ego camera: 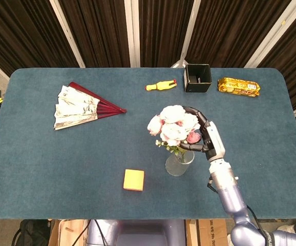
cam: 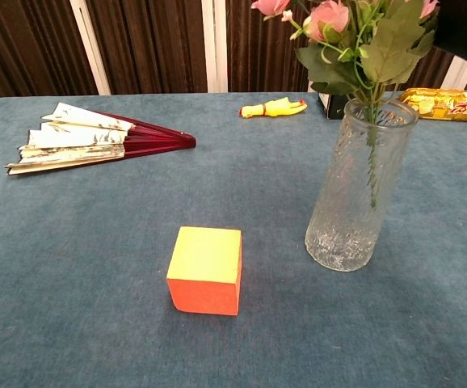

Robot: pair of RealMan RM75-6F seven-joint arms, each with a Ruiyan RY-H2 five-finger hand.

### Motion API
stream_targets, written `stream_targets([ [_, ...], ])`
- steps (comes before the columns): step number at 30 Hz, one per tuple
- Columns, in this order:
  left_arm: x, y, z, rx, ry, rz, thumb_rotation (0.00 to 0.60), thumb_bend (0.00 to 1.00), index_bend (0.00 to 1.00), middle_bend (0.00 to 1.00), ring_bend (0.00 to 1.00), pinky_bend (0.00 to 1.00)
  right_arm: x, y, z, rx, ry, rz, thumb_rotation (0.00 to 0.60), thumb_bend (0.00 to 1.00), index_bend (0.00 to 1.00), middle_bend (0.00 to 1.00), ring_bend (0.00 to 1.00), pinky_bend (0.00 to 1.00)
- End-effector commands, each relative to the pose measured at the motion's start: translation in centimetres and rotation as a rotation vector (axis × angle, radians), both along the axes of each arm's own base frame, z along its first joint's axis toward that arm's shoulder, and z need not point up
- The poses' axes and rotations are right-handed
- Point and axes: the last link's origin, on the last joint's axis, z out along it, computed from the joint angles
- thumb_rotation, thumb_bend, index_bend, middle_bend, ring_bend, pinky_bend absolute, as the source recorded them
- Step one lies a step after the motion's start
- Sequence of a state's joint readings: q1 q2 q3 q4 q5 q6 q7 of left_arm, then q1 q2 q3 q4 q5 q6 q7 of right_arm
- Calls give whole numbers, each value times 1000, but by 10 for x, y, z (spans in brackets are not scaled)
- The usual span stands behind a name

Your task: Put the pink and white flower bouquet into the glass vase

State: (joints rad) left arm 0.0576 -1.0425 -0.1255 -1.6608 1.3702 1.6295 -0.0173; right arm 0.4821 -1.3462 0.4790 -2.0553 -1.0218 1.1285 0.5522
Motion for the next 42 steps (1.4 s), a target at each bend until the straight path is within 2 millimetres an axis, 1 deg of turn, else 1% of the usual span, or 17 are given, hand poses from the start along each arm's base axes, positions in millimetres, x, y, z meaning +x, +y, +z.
stream_targets([
  [1, 0, 0, 0, 0, 0, 0, 600, 249, 107, 0, 0, 23, -5, 8, 5, 11, 41, 24, 600, 25, 171, 122, 112, 0],
  [5, 0, -1, 0, -1, 0, 2, 600, 250, 107, 0, 0, 23, -10, 15, 9, 31, 78, 29, 600, 25, 108, 92, 80, 0],
  [8, 0, -1, 0, -3, -2, 7, 600, 249, 108, 0, 0, 23, -18, 22, 16, 49, 124, 30, 600, 25, 58, 70, 62, 0],
  [11, -1, -1, 0, -3, -3, 10, 600, 249, 109, 0, 0, 23, -26, 31, 24, 53, 154, 34, 600, 24, 44, 57, 52, 0],
  [14, -1, -1, 0, -3, -5, 14, 600, 249, 109, 0, 0, 23, -39, 44, 38, 37, 195, 24, 600, 24, 42, 52, 51, 0],
  [18, 0, -1, 0, -5, -8, 11, 600, 249, 109, 0, 0, 23, -66, 60, 61, -15, 266, -16, 600, 23, 43, 52, 50, 0],
  [21, 0, -2, -1, -8, -11, 9, 600, 249, 109, 0, 0, 23, -90, 73, 79, -58, 316, -52, 600, 23, 97, 52, 51, 0],
  [22, 1, -3, -1, -10, -16, 7, 600, 249, 109, 0, 0, 23, -106, 78, 87, -82, 367, -80, 600, 23, 113, 52, 55, 0],
  [25, 1, -4, 0, -9, -18, 2, 600, 249, 109, 0, 0, 23, -140, 88, 103, -129, 484, -143, 600, 23, 126, 52, 95, 6],
  [27, 1, -5, 1, -3, -24, 1, 600, 250, 109, 0, 0, 23, -158, 102, 112, -126, 521, -161, 600, 22, 117, 52, 104, 11],
  [29, 1, -7, 3, 3, -28, 4, 600, 249, 109, 0, 0, 23, -171, 116, 121, -138, 555, -167, 600, 22, 116, 52, 104, 11],
  [31, 2, -9, 4, 7, -32, 2, 600, 249, 109, 0, 0, 23, -184, 131, 127, -169, 632, -166, 600, 22, 116, 60, 105, 12],
  [33, 3, -10, 3, 3, -32, 1, 600, 249, 109, 0, 0, 23, -191, 143, 127, -202, 742, -167, 600, 23, 117, 91, 124, 30],
  [36, 3, -10, 0, -18, -27, 19, 600, 249, 110, 0, 0, 23, -192, 157, 120, -281, 926, -135, 600, 22, 133, 106, 135, 44],
  [39, 4, -10, -1, -24, -23, 19, 600, 249, 110, 0, 0, 23, -190, 163, 106, -343, 1118, -96, 600, 22, 143, 106, 117, 35],
  [42, 4, -10, -2, -26, -15, 21, 600, 249, 109, 0, 0, 23, -187, 168, 89, -326, 1255, -52, 600, 22, 144, 106, 77, 2],
])
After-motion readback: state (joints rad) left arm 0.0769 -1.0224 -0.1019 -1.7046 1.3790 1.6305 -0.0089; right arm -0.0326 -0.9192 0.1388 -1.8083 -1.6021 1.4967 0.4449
